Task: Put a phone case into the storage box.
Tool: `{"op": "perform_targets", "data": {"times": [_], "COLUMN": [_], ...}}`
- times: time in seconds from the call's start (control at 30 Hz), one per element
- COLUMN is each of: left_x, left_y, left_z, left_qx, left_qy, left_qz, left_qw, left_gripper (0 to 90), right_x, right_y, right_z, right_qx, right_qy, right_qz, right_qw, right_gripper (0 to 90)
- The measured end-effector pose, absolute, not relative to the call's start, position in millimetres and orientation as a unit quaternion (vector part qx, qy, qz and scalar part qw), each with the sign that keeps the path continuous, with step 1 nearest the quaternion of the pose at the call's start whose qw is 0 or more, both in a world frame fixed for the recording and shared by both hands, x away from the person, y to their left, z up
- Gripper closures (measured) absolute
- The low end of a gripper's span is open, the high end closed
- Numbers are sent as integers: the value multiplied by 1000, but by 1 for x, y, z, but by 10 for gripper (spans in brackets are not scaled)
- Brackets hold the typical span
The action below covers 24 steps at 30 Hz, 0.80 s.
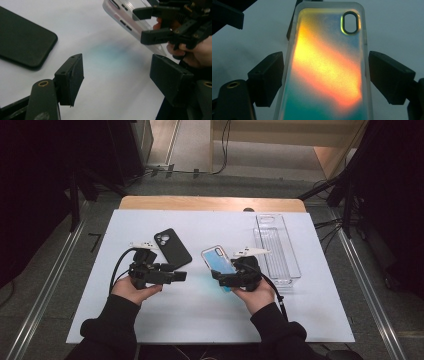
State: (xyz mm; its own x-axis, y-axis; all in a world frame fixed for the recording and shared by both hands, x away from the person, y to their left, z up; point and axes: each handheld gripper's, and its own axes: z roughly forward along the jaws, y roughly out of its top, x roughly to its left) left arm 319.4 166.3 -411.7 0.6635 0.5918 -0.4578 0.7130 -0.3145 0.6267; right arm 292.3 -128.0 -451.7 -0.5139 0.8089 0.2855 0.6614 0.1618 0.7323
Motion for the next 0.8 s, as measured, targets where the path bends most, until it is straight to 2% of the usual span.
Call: {"op": "perform_targets", "data": {"times": [0.27,0.5,0.8], "left_x": [333,342,352], "left_y": [149,139,126], "left_z": [-405,-401,-403], "left_qx": [815,803,799], "left_qy": [406,423,439], "left_qz": [-63,-71,-54], "left_qw": [408,414,407], "left_gripper": [279,280,280], "right_x": [292,289,288], "right_y": [-130,-130,-125], "right_z": [-455,-459,-462], "right_qx": [493,503,508], "right_qy": [749,734,724], "right_qz": [435,448,460], "right_qw": [82,83,81], "right_gripper": [146,146,146]}}
